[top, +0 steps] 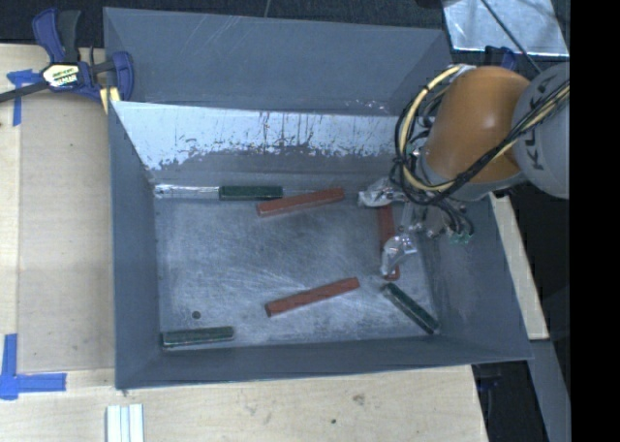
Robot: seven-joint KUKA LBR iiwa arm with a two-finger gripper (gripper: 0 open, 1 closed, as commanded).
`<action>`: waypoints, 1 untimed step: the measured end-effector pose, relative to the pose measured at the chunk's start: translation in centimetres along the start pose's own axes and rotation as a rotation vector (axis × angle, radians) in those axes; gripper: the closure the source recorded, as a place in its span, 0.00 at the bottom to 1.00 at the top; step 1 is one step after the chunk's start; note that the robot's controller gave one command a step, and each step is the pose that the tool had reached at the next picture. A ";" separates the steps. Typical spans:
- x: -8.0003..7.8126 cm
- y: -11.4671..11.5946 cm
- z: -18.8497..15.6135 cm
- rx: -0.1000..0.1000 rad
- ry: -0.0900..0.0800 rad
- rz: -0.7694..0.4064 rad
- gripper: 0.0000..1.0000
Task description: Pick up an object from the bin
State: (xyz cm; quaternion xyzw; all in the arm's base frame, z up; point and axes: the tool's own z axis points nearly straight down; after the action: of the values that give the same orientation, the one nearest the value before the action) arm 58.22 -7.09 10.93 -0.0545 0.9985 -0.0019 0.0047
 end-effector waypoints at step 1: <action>4.7 1.9 3.3 0.001 -0.014 -0.490 1.00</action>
Offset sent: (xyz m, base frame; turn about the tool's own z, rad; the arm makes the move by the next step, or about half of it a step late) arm 0.0000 0.0000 0.0000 0.0000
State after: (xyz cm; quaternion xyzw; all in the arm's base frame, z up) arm 53.37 -5.69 7.57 -0.2950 0.9554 -0.0031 0.0111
